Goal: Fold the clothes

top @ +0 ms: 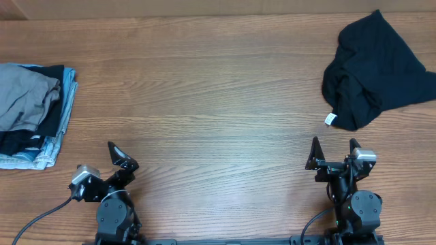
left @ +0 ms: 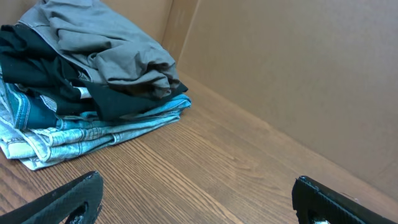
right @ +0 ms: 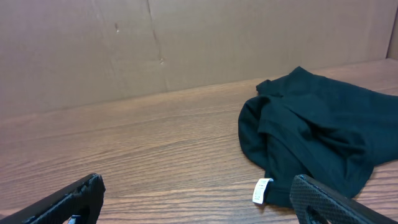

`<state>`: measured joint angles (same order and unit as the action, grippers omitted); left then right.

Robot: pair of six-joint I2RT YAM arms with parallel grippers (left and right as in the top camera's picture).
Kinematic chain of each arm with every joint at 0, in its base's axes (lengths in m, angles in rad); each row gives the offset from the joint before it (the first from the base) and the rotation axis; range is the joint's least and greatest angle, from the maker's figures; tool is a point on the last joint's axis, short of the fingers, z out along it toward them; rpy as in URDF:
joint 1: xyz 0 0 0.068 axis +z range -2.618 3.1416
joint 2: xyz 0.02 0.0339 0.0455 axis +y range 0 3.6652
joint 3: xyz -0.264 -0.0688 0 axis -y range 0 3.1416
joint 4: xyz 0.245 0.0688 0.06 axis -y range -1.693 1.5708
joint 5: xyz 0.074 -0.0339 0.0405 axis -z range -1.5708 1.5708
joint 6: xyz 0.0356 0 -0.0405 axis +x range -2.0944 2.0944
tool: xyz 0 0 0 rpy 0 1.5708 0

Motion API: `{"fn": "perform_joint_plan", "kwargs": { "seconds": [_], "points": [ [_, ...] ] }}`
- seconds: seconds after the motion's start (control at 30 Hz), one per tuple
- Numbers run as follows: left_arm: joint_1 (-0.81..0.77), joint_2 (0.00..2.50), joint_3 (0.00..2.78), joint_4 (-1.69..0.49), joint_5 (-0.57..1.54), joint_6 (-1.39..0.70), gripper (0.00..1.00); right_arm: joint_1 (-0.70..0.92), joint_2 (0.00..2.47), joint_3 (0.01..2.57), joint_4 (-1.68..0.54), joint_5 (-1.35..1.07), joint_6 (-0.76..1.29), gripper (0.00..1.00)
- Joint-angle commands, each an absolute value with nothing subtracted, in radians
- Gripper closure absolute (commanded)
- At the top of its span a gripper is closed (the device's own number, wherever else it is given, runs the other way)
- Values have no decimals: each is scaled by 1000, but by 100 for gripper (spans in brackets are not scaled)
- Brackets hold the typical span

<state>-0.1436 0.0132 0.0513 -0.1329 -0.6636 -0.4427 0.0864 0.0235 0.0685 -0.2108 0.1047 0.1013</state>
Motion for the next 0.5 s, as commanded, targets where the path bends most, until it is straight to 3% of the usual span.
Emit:
{"fn": "perform_joint_plan", "kwargs": {
  "seconds": [0.0,0.47],
  "points": [
    [-144,4,40,-116,-683,-443,0,83,22,64,-206,112,104,0],
    [-144,4,35,-116,-680,-442,0,83,22,64,-204,112,104,0]
  ]
}}
